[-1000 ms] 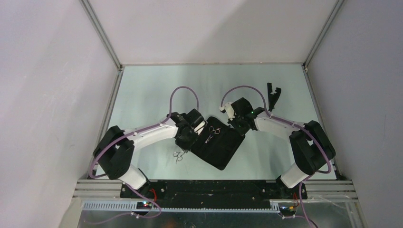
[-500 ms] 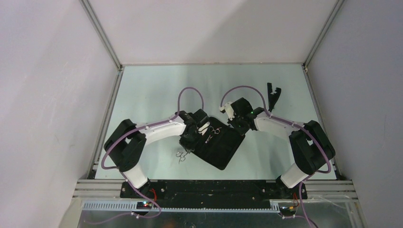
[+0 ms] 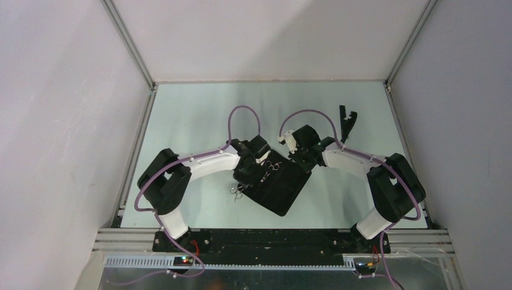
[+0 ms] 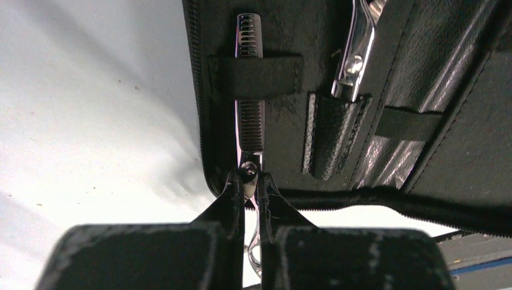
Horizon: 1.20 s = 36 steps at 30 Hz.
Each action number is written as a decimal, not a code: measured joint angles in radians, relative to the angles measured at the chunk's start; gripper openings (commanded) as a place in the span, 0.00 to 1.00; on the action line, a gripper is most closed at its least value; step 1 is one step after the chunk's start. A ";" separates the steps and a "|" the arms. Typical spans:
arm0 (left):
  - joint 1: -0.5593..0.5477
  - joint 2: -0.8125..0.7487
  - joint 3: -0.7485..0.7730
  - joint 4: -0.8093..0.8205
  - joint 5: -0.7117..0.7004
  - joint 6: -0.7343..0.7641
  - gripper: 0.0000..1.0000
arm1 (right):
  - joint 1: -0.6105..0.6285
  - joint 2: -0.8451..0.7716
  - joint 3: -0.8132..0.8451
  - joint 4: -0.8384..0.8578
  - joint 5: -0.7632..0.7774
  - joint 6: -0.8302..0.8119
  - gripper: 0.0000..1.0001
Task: Sort the hair-cutting tools
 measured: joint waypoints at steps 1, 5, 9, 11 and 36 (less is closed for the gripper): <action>0.000 0.002 0.002 0.007 -0.007 -0.007 0.00 | 0.001 0.000 0.000 0.000 0.000 0.000 0.00; 0.002 0.013 0.024 0.023 -0.028 -0.016 0.00 | 0.007 0.000 0.000 0.000 0.005 -0.002 0.00; 0.005 0.035 0.058 0.031 -0.043 -0.014 0.00 | 0.011 0.000 0.000 0.000 0.006 -0.003 0.00; 0.005 0.051 0.077 0.031 -0.050 -0.013 0.00 | 0.013 0.000 0.000 0.000 0.007 -0.003 0.00; 0.007 -0.106 0.031 0.125 -0.174 0.020 0.63 | 0.021 0.000 0.000 0.000 0.007 -0.006 0.00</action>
